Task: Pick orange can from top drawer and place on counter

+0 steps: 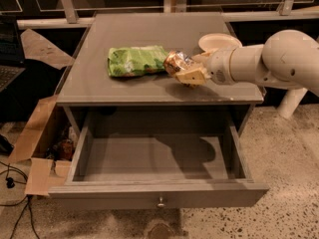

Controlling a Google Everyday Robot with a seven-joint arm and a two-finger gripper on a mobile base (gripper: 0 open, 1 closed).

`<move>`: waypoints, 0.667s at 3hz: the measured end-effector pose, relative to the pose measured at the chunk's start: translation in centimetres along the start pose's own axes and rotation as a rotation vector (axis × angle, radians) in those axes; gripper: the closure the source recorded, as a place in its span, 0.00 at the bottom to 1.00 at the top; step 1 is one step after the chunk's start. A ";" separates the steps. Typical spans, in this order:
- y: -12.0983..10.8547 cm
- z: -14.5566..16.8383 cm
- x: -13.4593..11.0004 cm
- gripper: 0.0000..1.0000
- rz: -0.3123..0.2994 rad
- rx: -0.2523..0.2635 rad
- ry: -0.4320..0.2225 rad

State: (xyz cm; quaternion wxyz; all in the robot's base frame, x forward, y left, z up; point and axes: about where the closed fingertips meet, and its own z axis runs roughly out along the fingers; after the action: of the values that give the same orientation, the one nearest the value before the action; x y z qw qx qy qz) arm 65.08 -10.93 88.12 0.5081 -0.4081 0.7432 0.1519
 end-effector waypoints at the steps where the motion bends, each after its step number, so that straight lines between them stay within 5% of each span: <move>1: 0.0 0.0 0.1 0.59 0.003 0.003 0.002; 2: 0.0 0.0 0.1 0.36 0.003 0.003 0.002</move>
Offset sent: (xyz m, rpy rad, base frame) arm 0.0004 -0.0004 -0.0008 -0.0004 0.0015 -0.0045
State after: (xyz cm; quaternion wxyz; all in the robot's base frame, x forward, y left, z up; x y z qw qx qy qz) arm 65.12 -10.98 88.03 0.5078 -0.4064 0.7445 0.1509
